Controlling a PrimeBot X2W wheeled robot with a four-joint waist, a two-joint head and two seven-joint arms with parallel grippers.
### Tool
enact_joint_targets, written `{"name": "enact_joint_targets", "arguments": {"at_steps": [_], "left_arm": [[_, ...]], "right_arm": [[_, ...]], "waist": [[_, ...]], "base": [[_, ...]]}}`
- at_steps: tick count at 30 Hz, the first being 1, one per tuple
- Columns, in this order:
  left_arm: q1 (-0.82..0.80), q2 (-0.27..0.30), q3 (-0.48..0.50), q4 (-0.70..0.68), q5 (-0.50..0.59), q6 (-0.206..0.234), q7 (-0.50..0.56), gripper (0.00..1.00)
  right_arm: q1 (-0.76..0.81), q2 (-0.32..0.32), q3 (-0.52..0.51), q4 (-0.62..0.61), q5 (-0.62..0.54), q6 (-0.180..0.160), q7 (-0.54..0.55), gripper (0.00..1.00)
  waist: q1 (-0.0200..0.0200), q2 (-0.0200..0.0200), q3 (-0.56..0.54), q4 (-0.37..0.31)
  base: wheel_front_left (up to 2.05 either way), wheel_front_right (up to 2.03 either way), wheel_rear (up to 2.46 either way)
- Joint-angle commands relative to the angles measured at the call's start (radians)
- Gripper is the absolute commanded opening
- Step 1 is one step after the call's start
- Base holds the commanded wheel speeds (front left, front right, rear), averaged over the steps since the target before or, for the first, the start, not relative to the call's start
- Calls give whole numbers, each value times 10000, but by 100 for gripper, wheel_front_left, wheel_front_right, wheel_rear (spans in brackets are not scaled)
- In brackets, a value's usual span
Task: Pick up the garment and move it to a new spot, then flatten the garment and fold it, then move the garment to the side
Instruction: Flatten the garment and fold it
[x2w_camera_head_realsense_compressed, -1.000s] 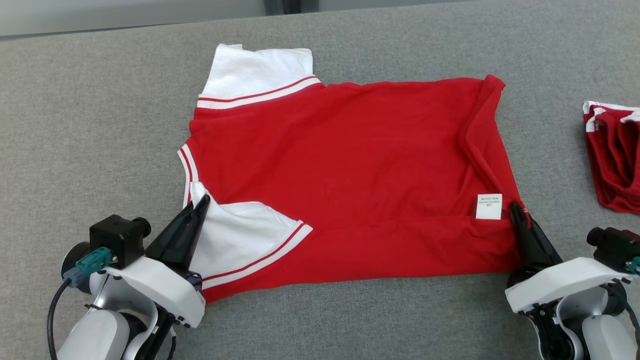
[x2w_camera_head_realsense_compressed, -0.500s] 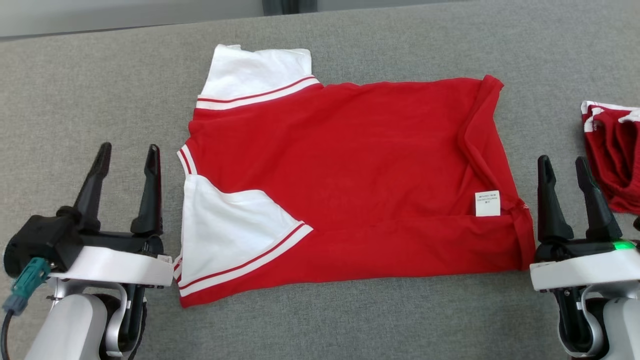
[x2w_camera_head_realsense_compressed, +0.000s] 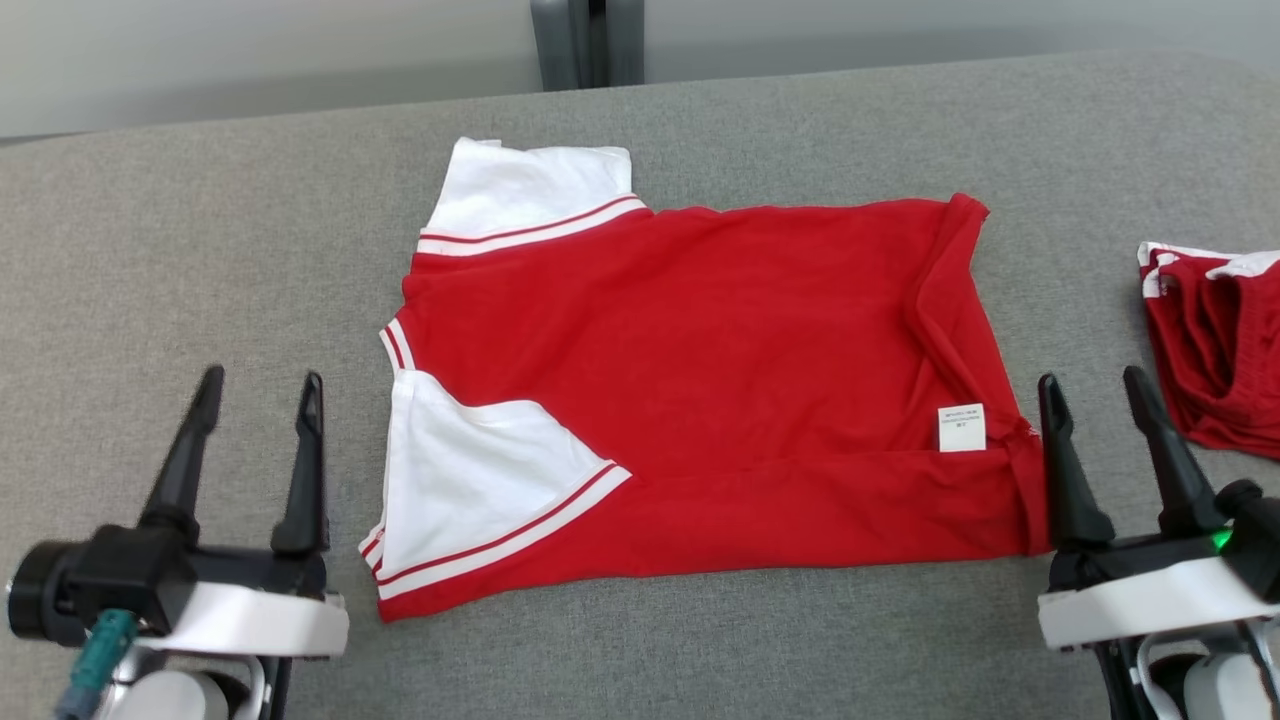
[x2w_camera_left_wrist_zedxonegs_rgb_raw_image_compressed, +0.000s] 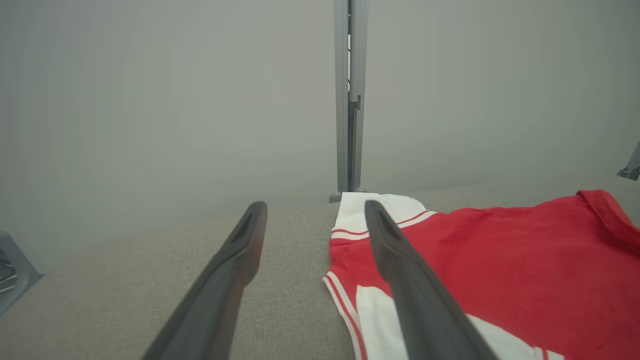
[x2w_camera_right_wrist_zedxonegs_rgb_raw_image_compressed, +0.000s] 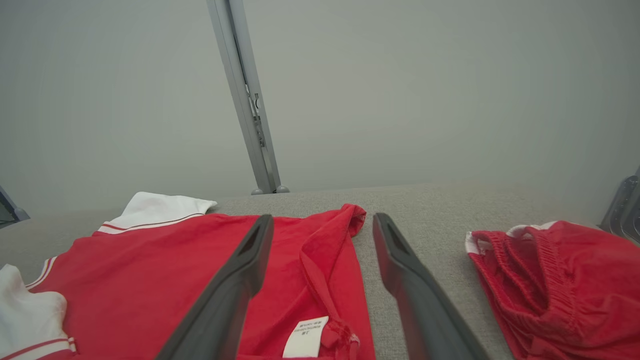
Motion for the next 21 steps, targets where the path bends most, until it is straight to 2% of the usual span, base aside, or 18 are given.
{"name": "enact_joint_targets", "arguments": {"at_steps": [1, 8, 21], "left_arm": [[73, 14, -16, 29, 52, 55, -46, 100], [458, -141, -285, 409, 21, 2, -31, 100], [95, -142, -685, 975, -99, -287, 318, 100]], "right_arm": [[89, -42, 7, -34, -70, 3, -33, 100], [447, 83, -16, 89, -318, 3, 9, 100], [405, 143, -148, 552, -347, 3, 280, 100]], "waist": [[0, 0, -52, -23], [0, 0, -246, -19], [0, 0, -37, -16]], "base": [[0, 0, 0], [0, 0, 0], [0, 0, 0]]}}
